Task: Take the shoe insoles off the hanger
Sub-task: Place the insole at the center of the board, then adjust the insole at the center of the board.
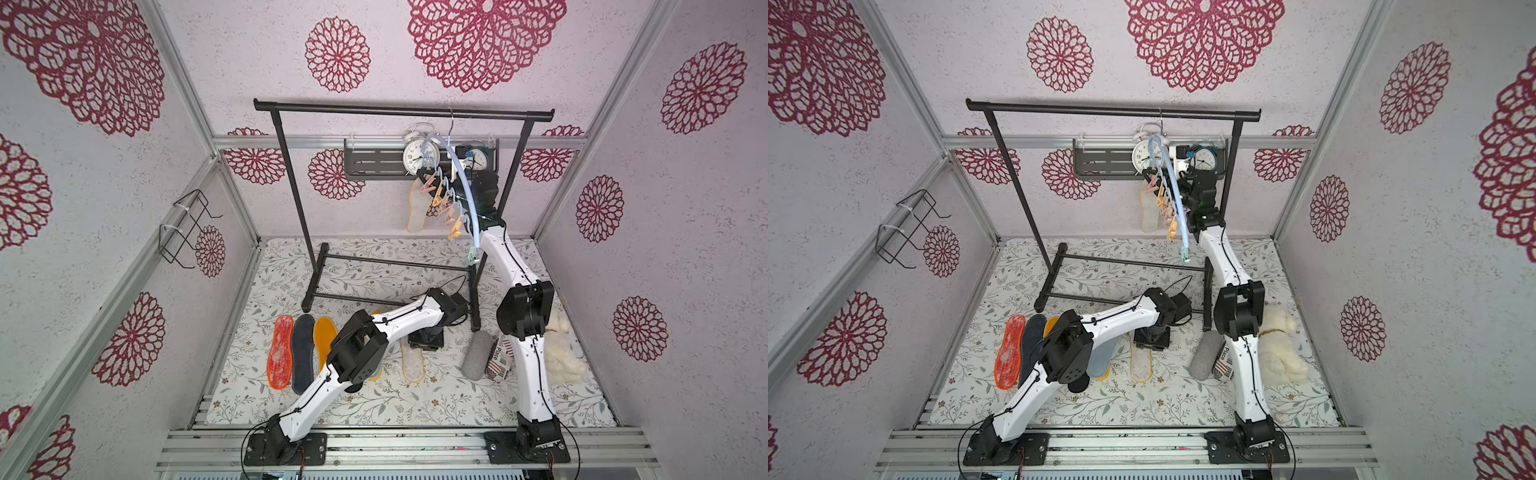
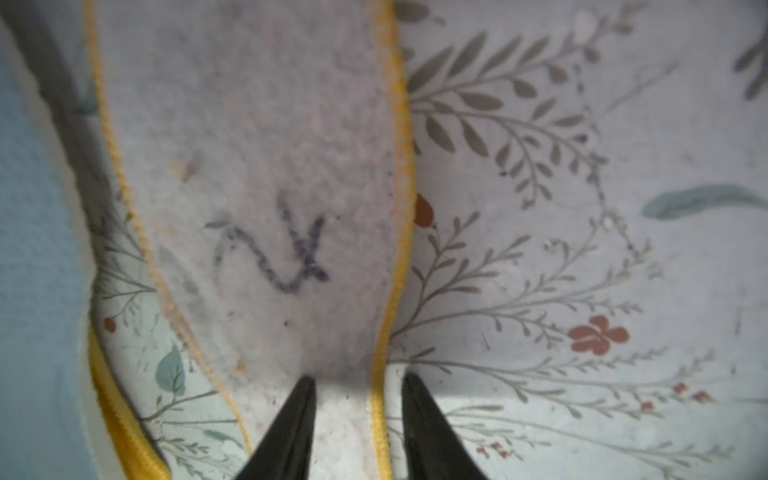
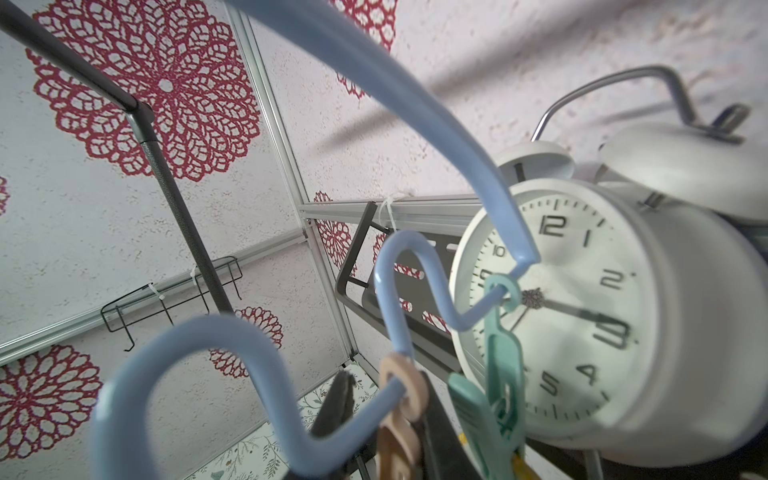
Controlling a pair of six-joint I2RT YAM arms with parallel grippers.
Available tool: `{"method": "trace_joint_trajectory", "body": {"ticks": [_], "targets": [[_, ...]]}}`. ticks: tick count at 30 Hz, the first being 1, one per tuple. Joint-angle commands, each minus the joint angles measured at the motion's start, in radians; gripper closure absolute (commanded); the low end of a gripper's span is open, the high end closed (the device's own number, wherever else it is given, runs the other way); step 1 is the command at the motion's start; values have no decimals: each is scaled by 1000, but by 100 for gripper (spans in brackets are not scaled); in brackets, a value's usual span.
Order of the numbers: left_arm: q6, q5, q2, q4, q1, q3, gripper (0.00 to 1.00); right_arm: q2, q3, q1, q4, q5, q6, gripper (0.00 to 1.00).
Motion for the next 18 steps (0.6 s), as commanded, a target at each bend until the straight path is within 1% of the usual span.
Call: {"method": "trace_joint_trajectory", "body": {"ticks": [1,2,4,5,7,10,12,14,16,18], "targets": [[-2,-19,44,19,9,-19,77,-74,-8,-33,1,23,2,86],[-1,-18,45,24,9,-27,82,-74,-8,-33,3,24,3,86],[5,-11,40,42,13,-52,98,-75,-8,-34,4,25,3,87],[8,-11,38,46,14,-62,100,-76,-8,-33,4,24,3,86],[27,-19,22,44,14,-62,100,-77,-9,-34,5,25,3,87],[72,2,-60,109,13,-87,100,-79,-8,-36,1,25,0,87],[127,80,-141,221,13,-125,100,-78,-8,-37,3,24,0,86],[175,187,-248,395,13,-206,100,-80,-8,-38,1,24,-1,86],[180,305,-361,607,17,-336,100,-81,-8,-39,-1,25,-2,86],[147,403,-460,834,35,-500,100,-82,-9,-38,-2,25,-3,87]]}}
